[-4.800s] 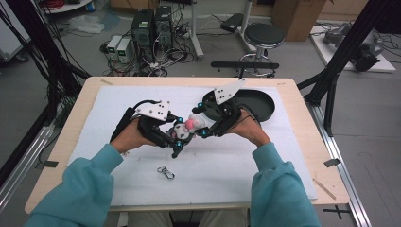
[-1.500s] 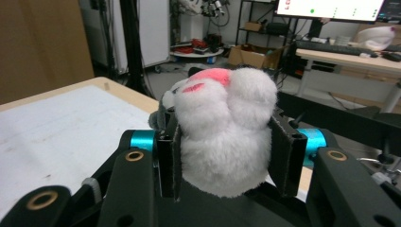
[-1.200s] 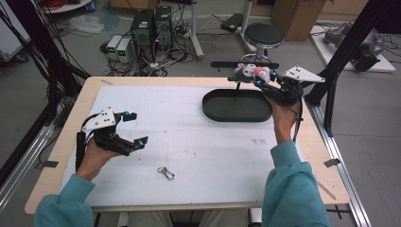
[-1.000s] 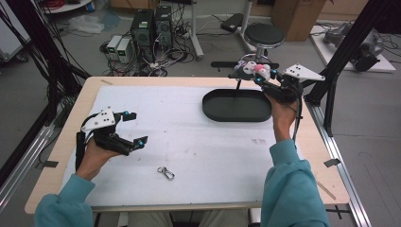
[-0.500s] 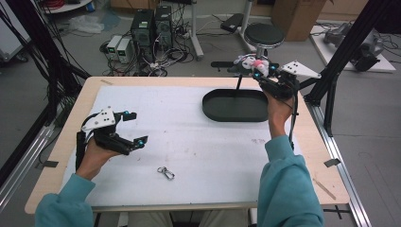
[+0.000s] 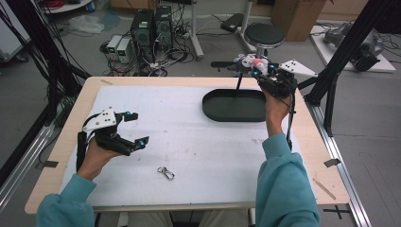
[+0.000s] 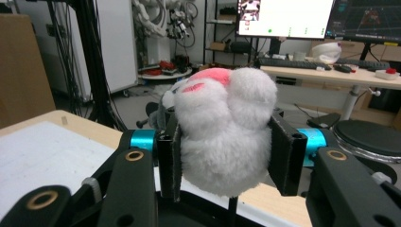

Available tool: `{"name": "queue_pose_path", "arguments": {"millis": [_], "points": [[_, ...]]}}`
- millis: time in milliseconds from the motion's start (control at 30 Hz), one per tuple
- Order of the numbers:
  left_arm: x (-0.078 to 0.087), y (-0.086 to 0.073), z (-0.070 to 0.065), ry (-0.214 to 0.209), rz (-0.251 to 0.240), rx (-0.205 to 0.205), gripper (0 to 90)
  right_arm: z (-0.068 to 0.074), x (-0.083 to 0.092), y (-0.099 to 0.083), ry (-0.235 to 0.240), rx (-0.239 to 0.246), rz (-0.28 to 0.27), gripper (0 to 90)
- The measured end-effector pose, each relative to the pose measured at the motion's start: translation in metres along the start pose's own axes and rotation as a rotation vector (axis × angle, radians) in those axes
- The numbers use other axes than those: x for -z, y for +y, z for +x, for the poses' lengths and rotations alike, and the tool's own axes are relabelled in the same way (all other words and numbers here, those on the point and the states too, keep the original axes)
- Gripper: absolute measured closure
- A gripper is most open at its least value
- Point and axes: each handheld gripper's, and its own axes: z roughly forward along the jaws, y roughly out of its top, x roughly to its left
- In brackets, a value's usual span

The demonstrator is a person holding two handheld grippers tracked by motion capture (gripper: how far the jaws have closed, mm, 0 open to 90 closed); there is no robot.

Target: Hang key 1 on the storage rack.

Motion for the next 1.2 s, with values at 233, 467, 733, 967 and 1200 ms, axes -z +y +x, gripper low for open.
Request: {"name": "queue_pose_path", "arguments": {"millis": [233, 467, 733, 967, 1200], "points": [[0.002, 0.0, 0.001, 0.003, -0.004, 0.003, 1.7, -0.003, 0.002, -0.001, -0.011, 0.005, 0.028, 54.8], [0.001, 0.0, 0.001, 0.001, -0.003, 0.0, 1.7, -0.003, 0.007, -0.002, -0.003, 0.036, 0.055, 54.7], [0.001, 0.0, 0.0, 0.001, -0.005, 0.0, 1.7, -0.004, 0.014, -0.012, -0.003, 0.053, 0.1, 54.7], [0.0, 0.0, -0.001, -0.001, -0.006, -0.003, 1.7, -0.004, 0.019, -0.018, -0.002, 0.066, 0.12, 54.7], [0.001, 0.001, -0.001, -0.002, -0.007, -0.003, 1.7, -0.003, 0.019, -0.024, 0.008, 0.071, 0.142, 54.7]]}}
